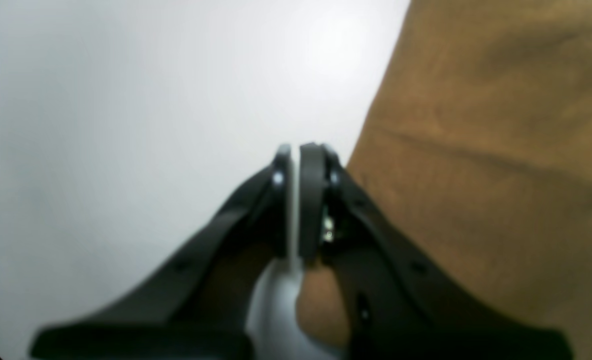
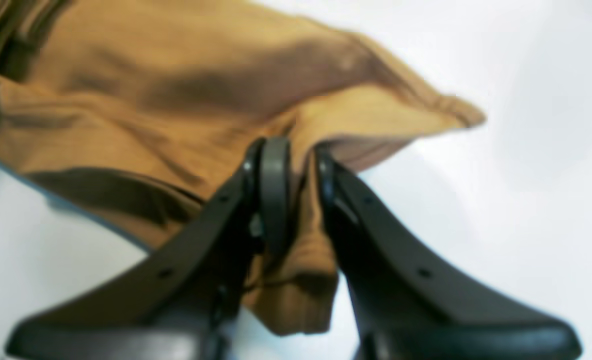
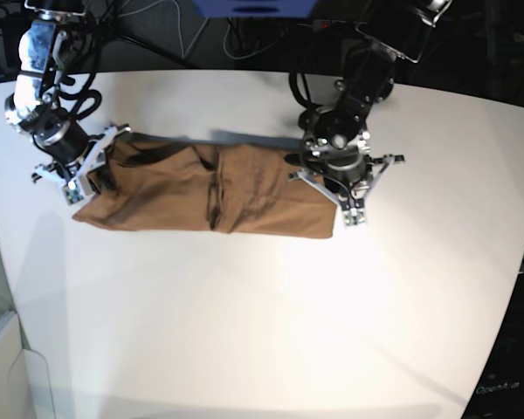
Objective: Fold the T-shirt properly
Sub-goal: 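Move the right gripper over the strip end and grasp it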
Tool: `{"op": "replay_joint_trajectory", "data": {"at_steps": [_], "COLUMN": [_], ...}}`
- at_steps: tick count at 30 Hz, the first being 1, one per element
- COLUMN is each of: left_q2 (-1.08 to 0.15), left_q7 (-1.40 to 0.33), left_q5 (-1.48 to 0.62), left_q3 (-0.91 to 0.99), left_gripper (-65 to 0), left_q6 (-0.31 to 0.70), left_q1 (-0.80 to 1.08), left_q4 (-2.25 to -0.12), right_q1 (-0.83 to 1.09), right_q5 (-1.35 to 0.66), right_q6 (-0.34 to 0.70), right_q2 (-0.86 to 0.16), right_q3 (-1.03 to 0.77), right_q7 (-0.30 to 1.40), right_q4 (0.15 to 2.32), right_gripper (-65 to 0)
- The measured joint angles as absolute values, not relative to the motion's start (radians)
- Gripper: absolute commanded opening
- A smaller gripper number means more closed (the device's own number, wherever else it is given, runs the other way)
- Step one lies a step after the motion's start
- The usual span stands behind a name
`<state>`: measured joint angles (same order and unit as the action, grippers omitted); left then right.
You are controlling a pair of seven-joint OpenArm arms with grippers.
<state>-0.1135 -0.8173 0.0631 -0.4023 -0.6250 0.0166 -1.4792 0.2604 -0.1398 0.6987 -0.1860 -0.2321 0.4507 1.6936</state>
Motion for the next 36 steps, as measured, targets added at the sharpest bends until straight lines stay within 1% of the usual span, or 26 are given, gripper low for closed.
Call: {"op": "replay_joint_trajectory", "data": {"at_steps": [7,9,11,19,25,30,36], "left_q2": [-0.113,-0.114,-0.113,-0.113,-0.113,-0.114,-0.113], "left_q7": [-0.818,-0.817,-0.818,-0.817,-0.818,-0.817,-0.814], "left_q5": [0.064,0.063,0.063,0.063,0.063,0.064,0.067], "left_q3": [-0.402,-0.402,-0.402,-0.402,-0.402,-0.417,-0.434], "left_gripper": [-62.4,-62.4,-62.4,-62.4,-62.4,-62.4,-62.4], "left_q6": [-0.625,-0.625,-0.625,-0.625,-0.625,-0.629,-0.628], "left_q1": [0.017,0.017,0.017,0.02,0.022,0.022,0.023], "left_q4": [-1.479,-1.479,-1.479,-1.485,-1.486,-1.486,-1.486], "right_q1": [0.313,0.327,0.336,0.328,0.271,0.204,0.153], "right_q5": [-0.14,-0.143,-0.138,-0.14,-0.14,-0.139,-0.141], "right_q6": [0.698,0.699,0.699,0.699,0.696,0.702,0.704], "right_q2": [-0.186,-0.185,-0.184,-0.171,-0.172,-0.17,-0.133], "right_q3": [-0.157,-0.129,-0.101,0.039,0.156,0.217,0.263], "right_q7": [0.458,0.487,0.508,0.502,0.499,0.595,0.634], "right_q4": [1.835,1.866,1.885,1.905,1.905,1.905,1.905], "right_gripper": [-58.6,-58.6,-58.6,-58.6,-58.6,-58.6,-58.6]}}
